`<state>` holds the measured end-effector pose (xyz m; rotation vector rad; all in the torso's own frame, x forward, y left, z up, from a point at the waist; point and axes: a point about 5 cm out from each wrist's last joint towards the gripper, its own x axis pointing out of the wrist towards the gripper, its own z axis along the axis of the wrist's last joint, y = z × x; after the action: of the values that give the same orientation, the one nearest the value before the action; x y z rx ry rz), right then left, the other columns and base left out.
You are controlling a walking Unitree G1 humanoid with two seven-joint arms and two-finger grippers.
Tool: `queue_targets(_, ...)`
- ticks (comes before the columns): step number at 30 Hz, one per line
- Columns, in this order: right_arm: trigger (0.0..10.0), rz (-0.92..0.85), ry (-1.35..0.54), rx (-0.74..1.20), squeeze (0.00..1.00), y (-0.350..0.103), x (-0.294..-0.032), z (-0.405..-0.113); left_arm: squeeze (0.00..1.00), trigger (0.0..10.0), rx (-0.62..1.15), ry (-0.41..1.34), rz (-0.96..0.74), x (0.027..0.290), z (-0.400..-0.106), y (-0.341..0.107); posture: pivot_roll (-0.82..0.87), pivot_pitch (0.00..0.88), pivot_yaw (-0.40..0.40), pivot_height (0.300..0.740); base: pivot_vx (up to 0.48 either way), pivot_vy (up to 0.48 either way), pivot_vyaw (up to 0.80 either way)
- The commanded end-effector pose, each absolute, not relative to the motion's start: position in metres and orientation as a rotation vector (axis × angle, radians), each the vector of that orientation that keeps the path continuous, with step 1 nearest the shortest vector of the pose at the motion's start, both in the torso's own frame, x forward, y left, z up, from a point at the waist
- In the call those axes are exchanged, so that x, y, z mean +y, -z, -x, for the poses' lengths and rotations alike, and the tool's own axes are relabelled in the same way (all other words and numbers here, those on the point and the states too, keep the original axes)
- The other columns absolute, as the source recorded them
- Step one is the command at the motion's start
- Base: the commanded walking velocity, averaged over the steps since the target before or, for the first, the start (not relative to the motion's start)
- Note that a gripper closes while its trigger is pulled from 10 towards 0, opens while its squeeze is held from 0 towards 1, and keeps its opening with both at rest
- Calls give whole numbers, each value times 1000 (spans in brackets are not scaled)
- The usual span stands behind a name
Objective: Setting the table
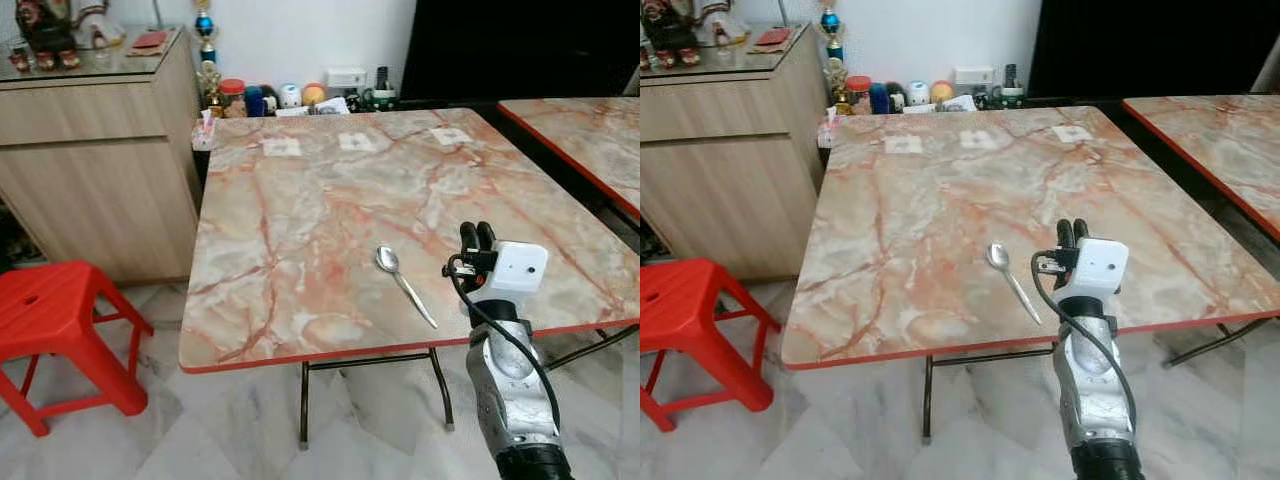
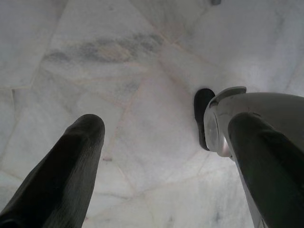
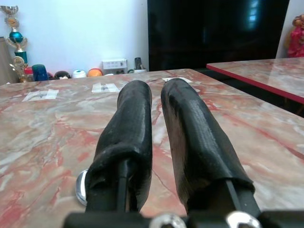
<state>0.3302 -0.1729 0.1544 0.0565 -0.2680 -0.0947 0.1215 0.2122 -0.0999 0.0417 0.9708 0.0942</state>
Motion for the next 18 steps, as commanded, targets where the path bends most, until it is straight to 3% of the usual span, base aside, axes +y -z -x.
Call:
queue_targets(1, 10000, -54, 98, -274, 0, -157, -174, -330, 0, 10000, 991, -86, -48, 212, -113, 102, 29, 58, 0, 740, 0, 0, 0)
queue_targets(18, 10000, -39, 92, -265, 0, -154, -172, -329, 0, 10000, 981, -89, -55, 214, -118, 101, 30, 61, 2, 740, 30, 0, 123)
